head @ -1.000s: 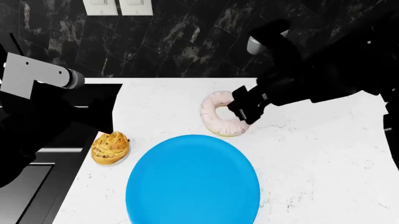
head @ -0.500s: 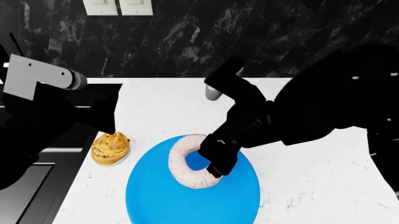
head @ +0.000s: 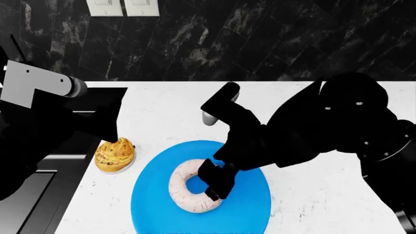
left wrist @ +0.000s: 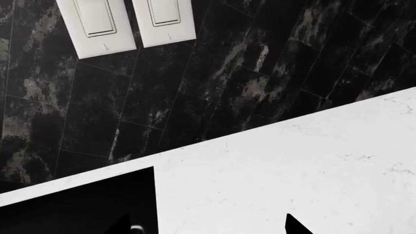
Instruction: Place the pastries on the plates.
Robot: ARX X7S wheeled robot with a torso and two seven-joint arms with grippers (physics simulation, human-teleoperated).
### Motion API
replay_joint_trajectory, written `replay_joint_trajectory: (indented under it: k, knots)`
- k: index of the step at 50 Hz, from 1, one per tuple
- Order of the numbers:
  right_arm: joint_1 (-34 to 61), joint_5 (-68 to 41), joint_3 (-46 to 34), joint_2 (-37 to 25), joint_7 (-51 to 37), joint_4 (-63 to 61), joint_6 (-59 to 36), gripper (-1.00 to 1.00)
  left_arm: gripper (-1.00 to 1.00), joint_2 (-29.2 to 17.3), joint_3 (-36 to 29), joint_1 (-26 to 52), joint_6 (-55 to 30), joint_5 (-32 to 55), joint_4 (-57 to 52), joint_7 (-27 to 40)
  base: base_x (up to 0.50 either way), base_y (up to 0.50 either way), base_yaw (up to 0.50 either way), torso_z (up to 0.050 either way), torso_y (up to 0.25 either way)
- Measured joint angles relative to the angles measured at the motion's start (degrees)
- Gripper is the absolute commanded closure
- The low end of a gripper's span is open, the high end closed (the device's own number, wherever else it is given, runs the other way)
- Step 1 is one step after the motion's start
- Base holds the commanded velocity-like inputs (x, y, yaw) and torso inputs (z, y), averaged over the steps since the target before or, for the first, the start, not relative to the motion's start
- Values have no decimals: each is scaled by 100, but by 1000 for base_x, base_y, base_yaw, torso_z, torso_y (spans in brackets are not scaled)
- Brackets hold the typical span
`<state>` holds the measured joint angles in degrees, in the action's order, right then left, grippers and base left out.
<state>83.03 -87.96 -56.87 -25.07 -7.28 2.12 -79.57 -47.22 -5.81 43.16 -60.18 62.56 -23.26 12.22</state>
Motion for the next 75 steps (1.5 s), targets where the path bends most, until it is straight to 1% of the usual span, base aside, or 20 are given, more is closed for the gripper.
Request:
replay_joint_trajectory:
  k: [11,25,32,41,51,56,64,69,75]
  knots:
    - [45,-120,-3,-21,-103,-8,-7,-100,-100,-22,-25,32,-5,10,6,-21,0,1,1,0,0]
    - [462,-567,258,-123,-207,-13,4,-100,-100,14,-123,140,-27,-13,43,-26,0,0,0,0,0]
    - [569,-507,373,-226,-235,46,179,-100,-100,27,-140,194,-68,22,53,12,0,0,0,0,0]
    - [501,-418,686,-559,-532,48,633,-100,-100,-43,-143,277,-216,123,-52,124,0,0,0,0,0]
    - [144,-286,1190,-1129,-828,-241,1379,-100,-100,-189,-27,113,-330,298,-267,303,0,0,0,0,0]
    - [-147,-246,1427,-1428,-980,-466,1755,-100,-100,-276,90,-7,-564,635,-456,651,0,0,0,0,0]
    - [-461,-104,1752,-1739,-1193,-693,2299,-100,-100,-443,573,-530,-743,1495,-786,1279,0,0,0,0,0]
    - [-593,-68,1870,-1871,-1266,-812,2491,-100,-100,-490,796,-856,-770,1851,-883,1510,0,0,0,0,0]
    - [-686,-53,1945,-1957,-1320,-898,2616,-100,-100,-513,908,-1048,-810,2139,-864,1726,0,0,0,0,0]
